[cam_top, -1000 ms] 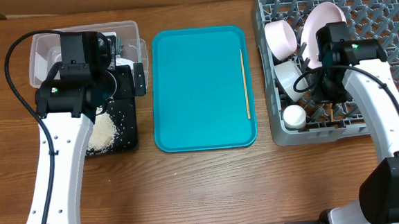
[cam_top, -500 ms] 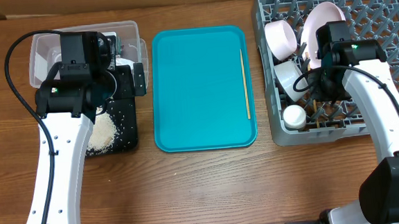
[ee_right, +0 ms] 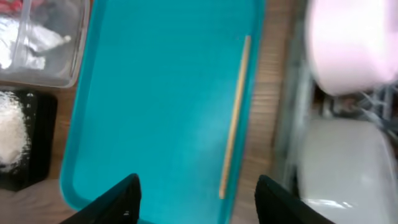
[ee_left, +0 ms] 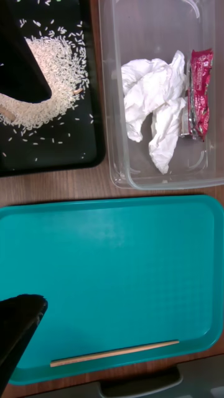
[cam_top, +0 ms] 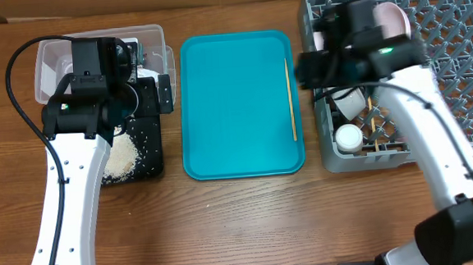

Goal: Sort waste into correct bins and load items into the dishwasher
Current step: 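Reach the right gripper to the second chopstick and grasp it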

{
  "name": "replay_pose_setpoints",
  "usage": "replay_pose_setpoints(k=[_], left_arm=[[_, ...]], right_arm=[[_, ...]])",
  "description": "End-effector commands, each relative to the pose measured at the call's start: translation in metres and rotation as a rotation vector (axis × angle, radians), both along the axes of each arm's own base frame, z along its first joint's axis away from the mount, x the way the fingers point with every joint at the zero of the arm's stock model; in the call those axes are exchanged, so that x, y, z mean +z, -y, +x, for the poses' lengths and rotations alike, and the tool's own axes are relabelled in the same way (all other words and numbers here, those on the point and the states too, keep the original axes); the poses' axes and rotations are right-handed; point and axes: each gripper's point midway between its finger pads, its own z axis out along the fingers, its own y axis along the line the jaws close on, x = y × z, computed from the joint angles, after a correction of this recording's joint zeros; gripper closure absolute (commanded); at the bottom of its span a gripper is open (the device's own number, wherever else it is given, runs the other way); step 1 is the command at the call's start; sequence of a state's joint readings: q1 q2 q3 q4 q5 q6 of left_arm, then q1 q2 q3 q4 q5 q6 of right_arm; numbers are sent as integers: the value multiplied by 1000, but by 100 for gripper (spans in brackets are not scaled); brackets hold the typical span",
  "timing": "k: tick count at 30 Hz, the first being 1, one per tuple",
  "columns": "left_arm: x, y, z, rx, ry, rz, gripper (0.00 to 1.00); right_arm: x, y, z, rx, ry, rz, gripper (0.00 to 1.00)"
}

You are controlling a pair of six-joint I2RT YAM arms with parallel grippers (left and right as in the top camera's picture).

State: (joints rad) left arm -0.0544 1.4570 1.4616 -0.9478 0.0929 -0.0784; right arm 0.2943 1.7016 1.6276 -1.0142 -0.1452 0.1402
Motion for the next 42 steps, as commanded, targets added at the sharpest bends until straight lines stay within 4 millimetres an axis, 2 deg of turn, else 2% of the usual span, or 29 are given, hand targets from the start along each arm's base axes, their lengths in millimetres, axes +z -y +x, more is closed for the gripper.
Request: replay_pose_setpoints(k=[1,5,10,13,16,20,29,37,42], left_arm=[[10,0,2,11,27,-13,0],[10,0,2,11,27,-13,0],[10,0,2,11,27,-13,0],[10,0,2,11,27,-13,0],[11,0,2,11,27,-13,0],[10,0,2,11,27,-13,0],[11,0,2,11,27,-13,0],[11,0,2,11,27,-13,0],[10,0,2,11,26,-13,0]], right_arm=[[-33,-25,10,-45,-15,-116,39],[-81,-36,15,-42,-73,-214,40],[-133,-30,16,-48,-161,-308,44],[-158,-28,14,-42,-212,-335,46],[-173,-23,12,-43,-237,-373,48],[-188,-13,8,-51,-268,-433,48],[-193,-13,6,-48,-287,-435,48],[-221,-18,-11,-15,-394,-413,50],[-222,-25,-16,6,-403,-410,67]])
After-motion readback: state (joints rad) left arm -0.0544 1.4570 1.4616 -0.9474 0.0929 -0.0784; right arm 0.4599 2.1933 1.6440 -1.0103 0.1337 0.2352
